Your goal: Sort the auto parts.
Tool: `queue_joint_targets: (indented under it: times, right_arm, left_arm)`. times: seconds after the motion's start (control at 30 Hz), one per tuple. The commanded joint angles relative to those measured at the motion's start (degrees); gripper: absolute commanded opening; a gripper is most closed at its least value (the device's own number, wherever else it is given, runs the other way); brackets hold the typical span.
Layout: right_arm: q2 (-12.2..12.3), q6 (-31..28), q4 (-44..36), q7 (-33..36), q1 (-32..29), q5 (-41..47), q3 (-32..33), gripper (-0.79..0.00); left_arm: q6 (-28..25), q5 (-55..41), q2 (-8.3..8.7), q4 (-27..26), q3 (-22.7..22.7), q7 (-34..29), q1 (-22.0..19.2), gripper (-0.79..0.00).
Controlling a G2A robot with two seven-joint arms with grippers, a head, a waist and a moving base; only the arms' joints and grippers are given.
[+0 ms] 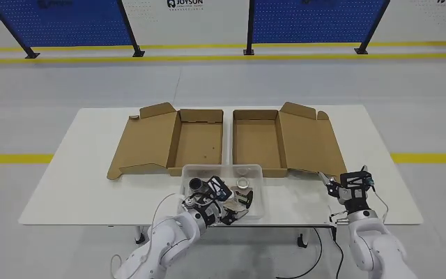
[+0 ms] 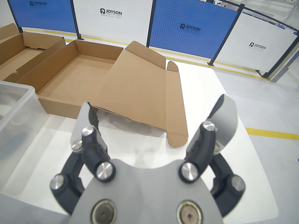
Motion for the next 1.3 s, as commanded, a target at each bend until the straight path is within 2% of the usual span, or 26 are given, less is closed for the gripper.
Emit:
queue_joint_targets:
  times: [0.0, 0.27, 0.33, 0.47, 0.5, 0.53, 0.6, 0.7, 0.77, 1.03, 1.27]
  right_arm:
    - [0.0, 0.0, 0.0, 0.0, 0.0, 0.0, 0.0, 0.000]
    - [0.0, 0.0, 0.0, 0.0, 0.0, 0.0, 0.0, 0.000]
    - [0.0, 0.0, 0.0, 0.0, 0.0, 0.0, 0.0, 0.000]
    - [0.0, 0.0, 0.0, 0.0, 0.0, 0.0, 0.0, 0.000]
    - [0.0, 0.0, 0.0, 0.0, 0.0, 0.0, 0.0, 0.000]
    - [0.0, 0.0, 0.0, 0.0, 0.0, 0.0, 0.0, 0.000]
    - [0.0, 0.0, 0.0, 0.0, 0.0, 0.0, 0.0, 0.000]
    - [0.0, 0.0, 0.0, 0.0, 0.0, 0.0, 0.0, 0.000]
    - [0.0, 0.0, 0.0, 0.0, 0.0, 0.0, 0.0, 0.000]
    - [0.0, 0.0, 0.0, 0.0, 0.0, 0.0, 0.0, 0.000]
    - [0.0, 0.0, 0.0, 0.0, 0.0, 0.0, 0.0, 0.000]
  left_arm:
    - [-0.2, -1.7, -0.10, 0.7, 0.2, -0.9, -0.5, 0.000]
    - [-1.0, -6.4, -0.26, 2.7, -0.2, -3.0, -2.0, -0.003]
    - [-0.8, -6.7, -0.31, 2.9, -0.2, -3.0, -2.3, -0.037]
    - [-0.5, -7.6, -0.41, 3.5, 0.1, -3.1, -2.7, -0.240]
    - [-0.5, -7.7, -0.44, 3.6, 0.2, -3.2, -2.9, -0.348]
    - [-0.4, -7.5, -0.44, 3.7, 0.2, -3.4, -3.0, -0.409]
    - [-0.4, -7.5, -0.46, 4.0, 0.4, -3.4, -3.2, -0.465]
    - [-0.3, -7.1, -0.46, 4.1, 0.5, -3.4, -3.4, -0.628]
    - [-0.1, -6.5, -0.44, 4.2, 0.5, -3.1, -3.4, -0.785]
    - [-0.1, -7.3, -0.50, 3.7, 0.5, -1.4, -3.5, -0.785]
    - [-1.9, -9.4, -0.07, 1.4, -2.5, 1.9, -3.0, -0.785]
